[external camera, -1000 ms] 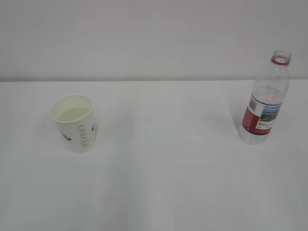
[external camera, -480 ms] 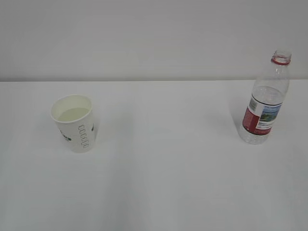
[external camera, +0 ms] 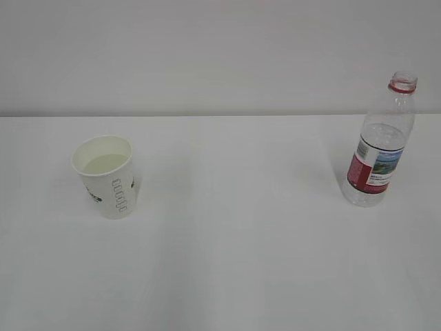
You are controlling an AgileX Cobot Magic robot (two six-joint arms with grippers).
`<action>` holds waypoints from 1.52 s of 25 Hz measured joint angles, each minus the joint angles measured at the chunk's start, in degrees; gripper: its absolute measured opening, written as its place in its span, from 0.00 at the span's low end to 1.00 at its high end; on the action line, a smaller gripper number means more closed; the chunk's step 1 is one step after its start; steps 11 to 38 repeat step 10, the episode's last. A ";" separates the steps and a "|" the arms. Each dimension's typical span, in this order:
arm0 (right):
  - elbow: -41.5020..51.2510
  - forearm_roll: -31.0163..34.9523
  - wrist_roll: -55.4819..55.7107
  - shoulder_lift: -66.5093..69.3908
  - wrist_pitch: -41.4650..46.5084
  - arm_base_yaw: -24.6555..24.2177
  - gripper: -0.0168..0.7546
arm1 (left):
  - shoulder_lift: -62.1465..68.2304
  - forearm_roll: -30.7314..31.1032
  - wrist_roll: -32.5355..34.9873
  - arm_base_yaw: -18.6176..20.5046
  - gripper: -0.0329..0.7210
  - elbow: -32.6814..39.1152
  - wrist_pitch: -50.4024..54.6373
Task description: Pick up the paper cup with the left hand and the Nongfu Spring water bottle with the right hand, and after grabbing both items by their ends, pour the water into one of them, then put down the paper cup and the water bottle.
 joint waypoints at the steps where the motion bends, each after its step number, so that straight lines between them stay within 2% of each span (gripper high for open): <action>1: 0.00 0.00 0.00 0.00 0.02 0.00 0.72 | 0.00 0.00 0.00 0.00 0.59 0.00 0.00; 38: 0.00 0.00 0.00 0.00 0.02 0.00 0.72 | 0.00 0.00 0.00 0.00 0.59 0.00 0.00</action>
